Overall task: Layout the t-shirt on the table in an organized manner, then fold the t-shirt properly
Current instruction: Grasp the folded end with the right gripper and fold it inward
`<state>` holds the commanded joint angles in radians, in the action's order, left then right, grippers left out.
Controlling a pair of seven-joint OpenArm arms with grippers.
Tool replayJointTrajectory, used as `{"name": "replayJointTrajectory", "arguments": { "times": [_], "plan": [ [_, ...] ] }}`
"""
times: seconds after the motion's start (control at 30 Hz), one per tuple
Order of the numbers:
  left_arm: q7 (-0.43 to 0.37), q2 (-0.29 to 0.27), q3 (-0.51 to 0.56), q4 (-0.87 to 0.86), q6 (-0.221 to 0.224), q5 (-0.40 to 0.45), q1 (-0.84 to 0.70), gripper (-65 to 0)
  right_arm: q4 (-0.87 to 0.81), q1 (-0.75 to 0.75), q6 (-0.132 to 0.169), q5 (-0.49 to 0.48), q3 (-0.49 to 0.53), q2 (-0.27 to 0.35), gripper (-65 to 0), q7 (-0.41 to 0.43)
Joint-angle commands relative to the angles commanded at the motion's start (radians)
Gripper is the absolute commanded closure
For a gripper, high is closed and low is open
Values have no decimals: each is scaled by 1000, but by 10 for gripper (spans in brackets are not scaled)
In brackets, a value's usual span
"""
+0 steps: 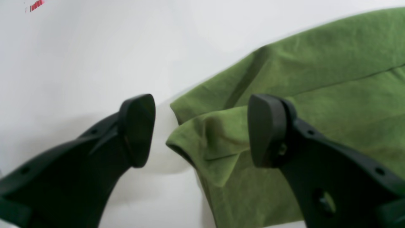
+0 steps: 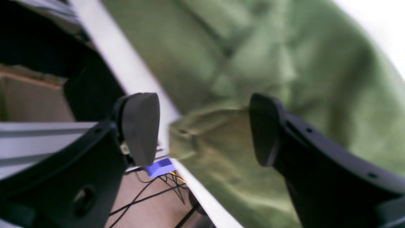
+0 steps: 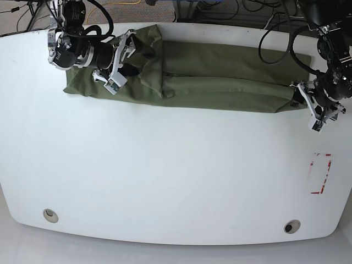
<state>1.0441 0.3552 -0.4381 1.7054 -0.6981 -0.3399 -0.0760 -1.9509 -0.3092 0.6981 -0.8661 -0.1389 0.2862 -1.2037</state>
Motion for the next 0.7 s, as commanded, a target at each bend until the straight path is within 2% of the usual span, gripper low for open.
{"name": "replayJointTrajectory", "arguments": {
  "times": [0.23, 0.43, 0.7],
  "plan": [
    [0, 0, 2, 0, 0, 0, 0, -421, 60, 20, 0, 164, -3, -98, -428, 2],
    [0, -12, 2, 2, 0, 0, 0, -421, 77, 43, 0, 224, 0, -138, -428, 3],
    [0, -12, 2, 3, 0, 0, 0, -421, 89, 49, 0, 227, 26, -158, -428, 3]
  ]
}}
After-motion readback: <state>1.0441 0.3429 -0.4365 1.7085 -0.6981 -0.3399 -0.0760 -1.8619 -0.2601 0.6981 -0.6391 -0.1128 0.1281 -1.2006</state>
